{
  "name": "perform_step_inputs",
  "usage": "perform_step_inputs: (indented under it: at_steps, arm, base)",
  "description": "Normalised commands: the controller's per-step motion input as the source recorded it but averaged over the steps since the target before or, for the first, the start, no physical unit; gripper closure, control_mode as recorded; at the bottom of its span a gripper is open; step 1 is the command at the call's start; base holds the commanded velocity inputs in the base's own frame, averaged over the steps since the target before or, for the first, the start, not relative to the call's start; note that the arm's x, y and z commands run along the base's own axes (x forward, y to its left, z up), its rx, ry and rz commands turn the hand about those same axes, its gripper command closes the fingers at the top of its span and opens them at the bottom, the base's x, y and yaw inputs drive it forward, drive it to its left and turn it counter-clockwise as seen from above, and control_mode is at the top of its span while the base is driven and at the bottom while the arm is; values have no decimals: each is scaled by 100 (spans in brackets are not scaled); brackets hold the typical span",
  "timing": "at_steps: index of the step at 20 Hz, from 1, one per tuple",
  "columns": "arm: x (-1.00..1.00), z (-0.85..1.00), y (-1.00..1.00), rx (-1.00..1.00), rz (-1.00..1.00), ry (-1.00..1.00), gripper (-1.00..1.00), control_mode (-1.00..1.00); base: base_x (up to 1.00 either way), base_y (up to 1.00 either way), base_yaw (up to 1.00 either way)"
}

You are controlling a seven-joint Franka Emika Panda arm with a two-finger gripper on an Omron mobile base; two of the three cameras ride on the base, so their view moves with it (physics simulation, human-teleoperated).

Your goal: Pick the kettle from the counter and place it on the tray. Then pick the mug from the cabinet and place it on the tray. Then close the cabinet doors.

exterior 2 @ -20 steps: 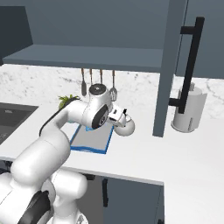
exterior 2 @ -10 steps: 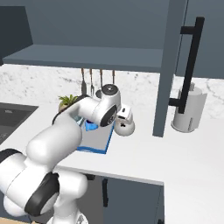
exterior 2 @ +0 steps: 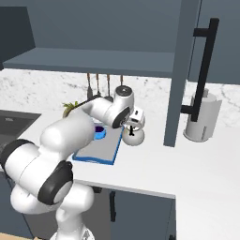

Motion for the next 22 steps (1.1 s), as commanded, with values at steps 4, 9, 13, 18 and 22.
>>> perform_step_inputs:
  at_steps: [4,9,13,18,22]
  arm:
    - [34,-27,0,0,0,0,-100,-100]
    - [26,-24,0,0,0,0,-100,-100]
    - [25,-20,-2,0,0,1,-100,-100]
    - [28,-18,-5,0,0,2,-100,-100]
    - [23,-11,-12,0,0,3,-100,-100]
  base:
    - [0,0,0]
    - [0,0,0]
    - [0,0,0]
    - [0,0,0]
    - [0,0,0]
